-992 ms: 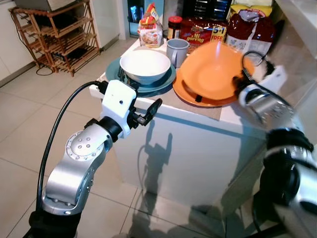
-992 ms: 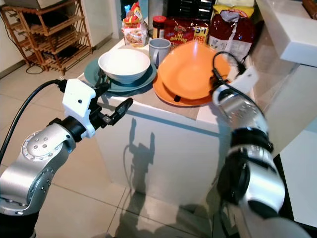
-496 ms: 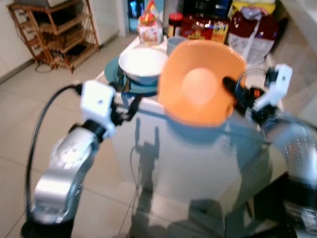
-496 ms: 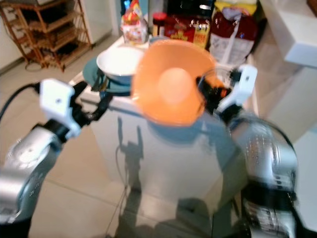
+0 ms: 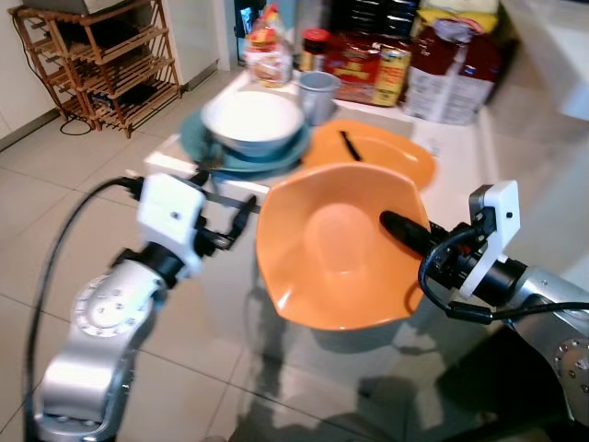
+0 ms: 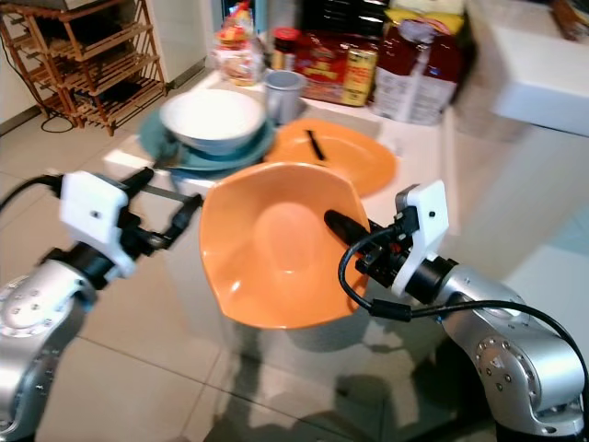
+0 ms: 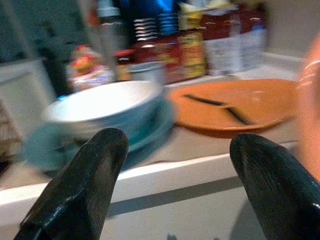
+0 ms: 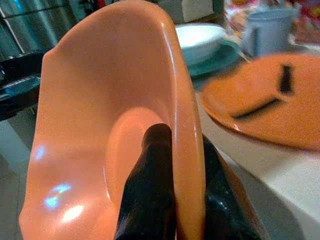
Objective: Setting the table
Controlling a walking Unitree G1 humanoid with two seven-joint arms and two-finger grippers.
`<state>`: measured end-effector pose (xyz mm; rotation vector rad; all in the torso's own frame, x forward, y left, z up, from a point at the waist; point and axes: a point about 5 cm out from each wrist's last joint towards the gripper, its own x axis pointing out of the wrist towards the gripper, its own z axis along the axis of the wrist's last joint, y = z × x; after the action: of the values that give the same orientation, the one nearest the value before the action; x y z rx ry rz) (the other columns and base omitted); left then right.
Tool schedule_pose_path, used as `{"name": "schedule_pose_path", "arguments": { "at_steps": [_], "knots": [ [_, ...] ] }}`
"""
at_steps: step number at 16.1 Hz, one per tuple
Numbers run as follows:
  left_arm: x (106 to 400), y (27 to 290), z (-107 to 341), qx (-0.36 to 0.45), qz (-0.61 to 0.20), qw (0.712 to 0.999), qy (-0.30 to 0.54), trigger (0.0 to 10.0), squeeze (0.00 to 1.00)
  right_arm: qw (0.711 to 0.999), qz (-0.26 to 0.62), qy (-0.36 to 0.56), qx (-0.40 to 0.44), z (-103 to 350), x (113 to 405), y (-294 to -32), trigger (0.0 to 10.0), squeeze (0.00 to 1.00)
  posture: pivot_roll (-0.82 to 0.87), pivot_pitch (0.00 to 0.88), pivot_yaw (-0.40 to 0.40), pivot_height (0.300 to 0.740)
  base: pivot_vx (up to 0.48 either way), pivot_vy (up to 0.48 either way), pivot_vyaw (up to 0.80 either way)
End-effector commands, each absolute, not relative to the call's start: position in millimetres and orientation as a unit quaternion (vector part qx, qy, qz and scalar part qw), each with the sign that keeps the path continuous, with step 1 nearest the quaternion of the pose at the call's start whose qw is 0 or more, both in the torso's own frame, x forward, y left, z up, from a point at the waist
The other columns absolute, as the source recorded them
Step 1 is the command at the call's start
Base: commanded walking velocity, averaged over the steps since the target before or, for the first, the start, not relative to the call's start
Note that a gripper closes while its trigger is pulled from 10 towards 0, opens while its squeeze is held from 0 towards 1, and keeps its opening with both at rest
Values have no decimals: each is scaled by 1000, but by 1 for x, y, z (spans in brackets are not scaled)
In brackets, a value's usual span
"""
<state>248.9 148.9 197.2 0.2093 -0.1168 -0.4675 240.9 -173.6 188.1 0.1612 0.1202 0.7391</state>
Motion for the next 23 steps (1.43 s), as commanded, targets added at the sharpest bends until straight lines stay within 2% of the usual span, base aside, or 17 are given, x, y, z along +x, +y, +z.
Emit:
{"name": "schedule_pose_path", "arguments": {
  "at_steps": [1,7,15,18,23],
  "knots": [
    [246,144,198,118,-251,959,-62,10000,0,923,374,45,78,194,235,-170,10000,0,-11,25,-26,740,0,-480,0],
    [238,141,196,116,-283,950,-59,10000,0,917,386,58,78,188,223,-167,10000,0,-13,41,-27,740,0,-480,0],
    [236,137,194,114,-302,945,-58,10000,0,913,396,64,79,189,222,-168,10000,0,-19,38,-34,740,0,-480,0],
    [239,137,195,118,-297,946,-62,10000,0,924,367,62,84,189,227,-174,10000,0,-21,36,-34,740,0,-480,0],
    [259,138,198,117,-232,963,-74,10000,0,951,292,66,77,185,241,-187,10000,0,-30,28,-24,740,0,-480,0]
  ]
}}
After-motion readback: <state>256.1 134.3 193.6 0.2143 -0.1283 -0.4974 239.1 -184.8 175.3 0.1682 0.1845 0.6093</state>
